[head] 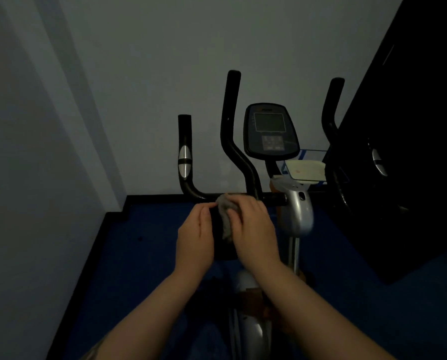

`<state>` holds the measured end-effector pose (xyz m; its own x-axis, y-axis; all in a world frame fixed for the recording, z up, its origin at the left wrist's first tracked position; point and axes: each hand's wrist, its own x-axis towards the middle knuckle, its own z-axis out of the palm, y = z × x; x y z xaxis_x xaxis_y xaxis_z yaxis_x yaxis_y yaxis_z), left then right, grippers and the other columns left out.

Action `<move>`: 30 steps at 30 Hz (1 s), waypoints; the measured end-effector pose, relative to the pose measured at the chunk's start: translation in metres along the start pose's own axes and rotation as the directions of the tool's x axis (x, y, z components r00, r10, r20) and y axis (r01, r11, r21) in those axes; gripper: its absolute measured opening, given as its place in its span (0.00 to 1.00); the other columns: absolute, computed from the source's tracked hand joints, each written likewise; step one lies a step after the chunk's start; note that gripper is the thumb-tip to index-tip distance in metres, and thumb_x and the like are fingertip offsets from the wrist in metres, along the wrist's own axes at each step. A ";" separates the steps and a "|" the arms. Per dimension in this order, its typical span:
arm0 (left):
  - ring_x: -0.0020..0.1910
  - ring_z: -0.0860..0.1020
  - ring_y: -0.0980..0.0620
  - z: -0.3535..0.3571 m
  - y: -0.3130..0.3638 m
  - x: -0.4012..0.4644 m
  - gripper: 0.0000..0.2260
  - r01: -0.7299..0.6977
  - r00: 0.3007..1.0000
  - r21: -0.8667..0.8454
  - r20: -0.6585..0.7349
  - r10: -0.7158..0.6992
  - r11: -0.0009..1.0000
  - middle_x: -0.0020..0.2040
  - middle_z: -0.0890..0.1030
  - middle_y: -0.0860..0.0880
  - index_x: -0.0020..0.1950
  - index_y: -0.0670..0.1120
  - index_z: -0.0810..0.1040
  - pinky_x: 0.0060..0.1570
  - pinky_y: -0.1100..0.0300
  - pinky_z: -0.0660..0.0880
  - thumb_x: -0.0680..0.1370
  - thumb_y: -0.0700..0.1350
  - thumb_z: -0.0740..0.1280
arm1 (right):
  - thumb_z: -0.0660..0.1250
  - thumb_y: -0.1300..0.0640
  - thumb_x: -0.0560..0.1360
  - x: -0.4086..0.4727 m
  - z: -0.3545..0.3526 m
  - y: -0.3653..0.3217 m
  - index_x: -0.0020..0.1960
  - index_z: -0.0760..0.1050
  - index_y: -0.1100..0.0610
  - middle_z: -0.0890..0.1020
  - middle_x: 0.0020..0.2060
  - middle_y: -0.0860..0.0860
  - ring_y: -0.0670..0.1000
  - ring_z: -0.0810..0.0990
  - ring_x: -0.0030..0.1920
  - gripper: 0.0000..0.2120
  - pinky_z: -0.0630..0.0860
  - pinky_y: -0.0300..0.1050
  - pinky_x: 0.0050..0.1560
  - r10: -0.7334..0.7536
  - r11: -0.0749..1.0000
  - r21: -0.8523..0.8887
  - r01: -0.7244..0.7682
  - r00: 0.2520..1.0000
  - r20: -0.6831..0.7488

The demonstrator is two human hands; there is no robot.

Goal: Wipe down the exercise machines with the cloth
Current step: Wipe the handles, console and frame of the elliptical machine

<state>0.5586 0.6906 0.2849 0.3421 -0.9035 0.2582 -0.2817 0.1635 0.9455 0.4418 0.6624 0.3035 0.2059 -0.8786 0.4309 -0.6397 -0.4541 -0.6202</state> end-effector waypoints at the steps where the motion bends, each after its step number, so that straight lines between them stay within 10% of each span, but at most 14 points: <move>1: 0.51 0.79 0.61 -0.002 -0.002 -0.003 0.14 0.002 1.000 -0.051 0.026 -0.001 0.999 0.52 0.81 0.57 0.59 0.53 0.78 0.48 0.67 0.74 0.84 0.49 0.53 | 0.60 0.57 0.80 -0.013 -0.001 0.006 0.61 0.75 0.54 0.75 0.58 0.43 0.39 0.69 0.59 0.12 0.68 0.35 0.60 -0.051 0.997 0.052 0.054 0.997 -0.051; 13: 0.66 0.73 0.57 -0.009 -0.018 -0.009 0.25 0.002 0.990 -0.196 0.141 0.026 0.981 0.66 0.76 0.53 0.70 0.50 0.71 0.68 0.50 0.70 0.80 0.61 0.52 | 0.67 0.57 0.76 -0.016 -0.013 0.023 0.58 0.81 0.57 0.82 0.57 0.49 0.47 0.77 0.62 0.13 0.70 0.43 0.67 -0.405 0.911 -0.084 0.404 0.914 -0.005; 30: 0.62 0.75 0.62 -0.016 -0.021 -0.006 0.19 0.016 0.979 -0.298 0.201 0.046 0.955 0.62 0.77 0.58 0.70 0.50 0.70 0.58 0.72 0.68 0.82 0.50 0.51 | 0.64 0.56 0.78 -0.040 0.036 -0.024 0.57 0.82 0.56 0.84 0.52 0.47 0.42 0.79 0.52 0.12 0.68 0.38 0.60 -0.238 0.962 -0.211 0.171 0.905 -0.353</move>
<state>0.5773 0.6987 0.2669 0.1415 -0.9561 0.2565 0.0034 0.2596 0.9657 0.4754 0.7032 0.2777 0.0775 -0.6347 0.7688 -0.7367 -0.5561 -0.3848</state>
